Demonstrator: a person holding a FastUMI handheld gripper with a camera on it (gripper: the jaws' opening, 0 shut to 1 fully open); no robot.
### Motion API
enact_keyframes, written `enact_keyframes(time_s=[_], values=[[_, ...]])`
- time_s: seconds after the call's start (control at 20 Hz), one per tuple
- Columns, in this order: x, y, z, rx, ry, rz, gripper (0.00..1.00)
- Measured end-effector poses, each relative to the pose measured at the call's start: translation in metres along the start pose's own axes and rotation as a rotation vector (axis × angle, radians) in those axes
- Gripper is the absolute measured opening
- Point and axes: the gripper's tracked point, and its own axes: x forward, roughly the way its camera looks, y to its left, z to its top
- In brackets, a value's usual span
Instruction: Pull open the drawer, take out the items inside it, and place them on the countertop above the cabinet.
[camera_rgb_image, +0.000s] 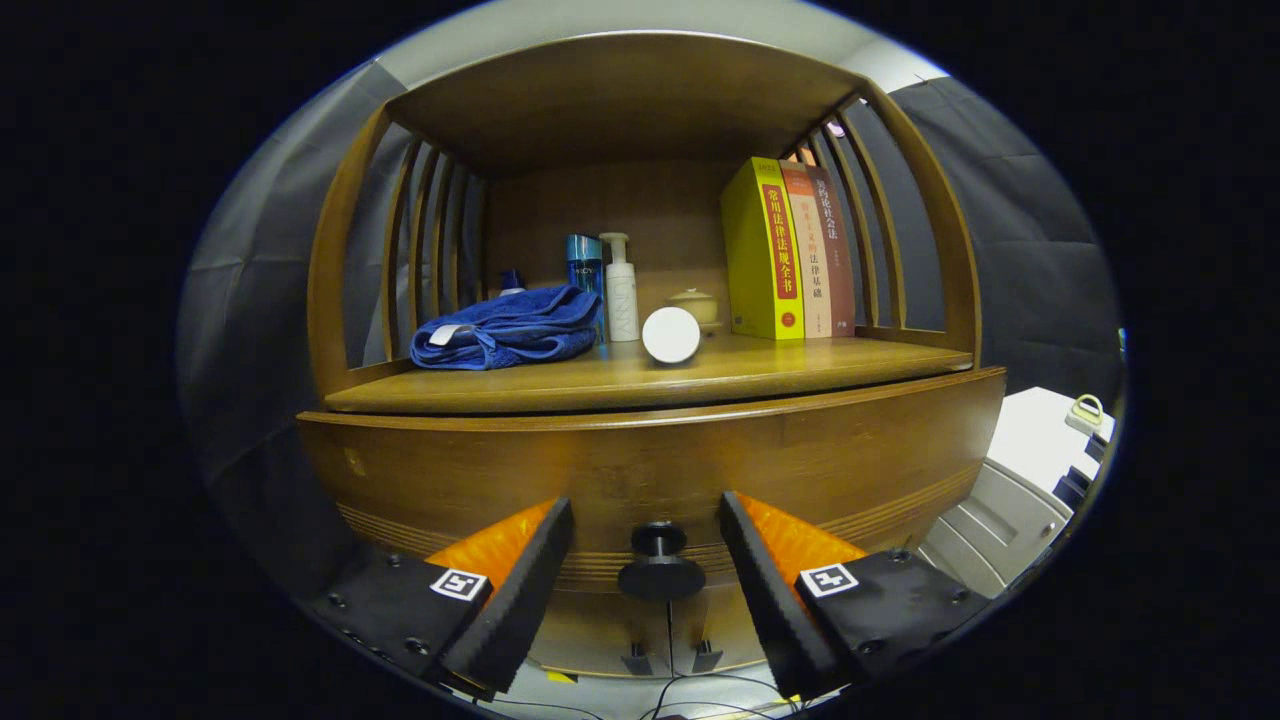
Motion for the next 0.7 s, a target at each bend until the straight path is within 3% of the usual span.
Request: enact_keyframes(time_s=[0.7], values=[[0.016,0.004,0.001,-0.015,-0.020,-0.007,0.98]])
